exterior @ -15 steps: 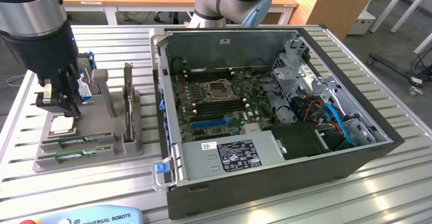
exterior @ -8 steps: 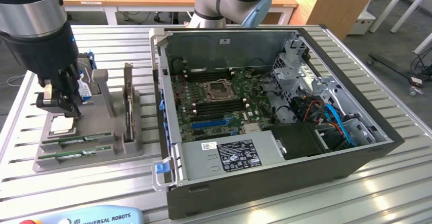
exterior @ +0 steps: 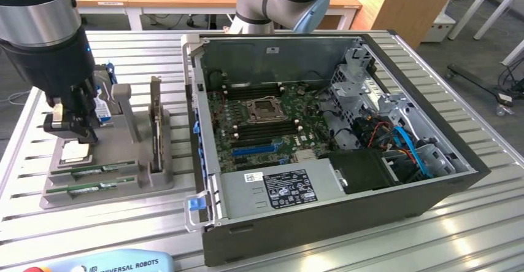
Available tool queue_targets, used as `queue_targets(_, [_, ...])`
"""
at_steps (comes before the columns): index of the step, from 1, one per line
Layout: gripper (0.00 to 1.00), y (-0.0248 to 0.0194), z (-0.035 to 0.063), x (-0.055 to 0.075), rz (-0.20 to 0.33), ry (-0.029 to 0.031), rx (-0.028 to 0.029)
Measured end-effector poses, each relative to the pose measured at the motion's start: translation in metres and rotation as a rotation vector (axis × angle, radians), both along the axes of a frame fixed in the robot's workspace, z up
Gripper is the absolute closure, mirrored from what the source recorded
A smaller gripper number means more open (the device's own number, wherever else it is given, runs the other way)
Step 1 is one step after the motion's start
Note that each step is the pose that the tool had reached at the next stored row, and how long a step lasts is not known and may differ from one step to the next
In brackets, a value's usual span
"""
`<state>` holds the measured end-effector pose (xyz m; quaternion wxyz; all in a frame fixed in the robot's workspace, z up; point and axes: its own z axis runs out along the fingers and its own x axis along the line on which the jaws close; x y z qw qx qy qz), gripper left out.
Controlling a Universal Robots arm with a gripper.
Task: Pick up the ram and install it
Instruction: 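Pick up the ram and move it above insertion slot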
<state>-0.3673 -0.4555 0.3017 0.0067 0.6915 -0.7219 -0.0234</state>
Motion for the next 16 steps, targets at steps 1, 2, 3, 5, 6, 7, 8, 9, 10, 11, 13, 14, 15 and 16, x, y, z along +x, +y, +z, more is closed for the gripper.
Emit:
queue_targets(1, [0.64, -0.0005, 0.0, 0.0, 0.0, 0.0, 0.0])
queue_targets(2, [0.64, -0.001, 0.0, 0.0, 0.0, 0.0, 0.0])
queue_targets(3, [0.64, -0.0016, 0.0, 0.0, 0.0, 0.0, 0.0])
queue_targets(5, [0.64, -0.0024, 0.0, 0.0, 0.0, 0.0, -0.0001])
queue_targets(6, [0.64, -0.0026, 0.0, 0.0, 0.0, 0.0, -0.0001])
queue_targets(7, [0.64, -0.0027, 0.0, 0.0, 0.0, 0.0, 0.0])
queue_targets(8, [0.64, -0.0028, 0.0, 0.0, 0.0, 0.0, 0.0])
queue_targets(9, [0.64, -0.003, -0.0001, 0.0, 0.0, -0.0001, 0.0001])
queue_targets(10, [0.64, -0.0031, -0.0004, 0.0, 0.0, -0.0002, 0.0])
queue_targets(11, [0.64, -0.0032, -0.0009, 0.0, 0.0, -0.0001, 0.0])
queue_targets(13, [0.64, -0.0033, -0.0019, 0.0, 0.0, 0.0001, -0.0001])
queue_targets(14, [0.64, -0.0034, -0.0024, 0.0, 0.0, 0.0, -0.0001])
queue_targets(15, [0.64, -0.0034, -0.0026, 0.0, 0.0, 0.0001, -0.0001])
queue_targets(16, [0.64, -0.0034, -0.0026, 0.0, 0.0, 0.0002, -0.0002])
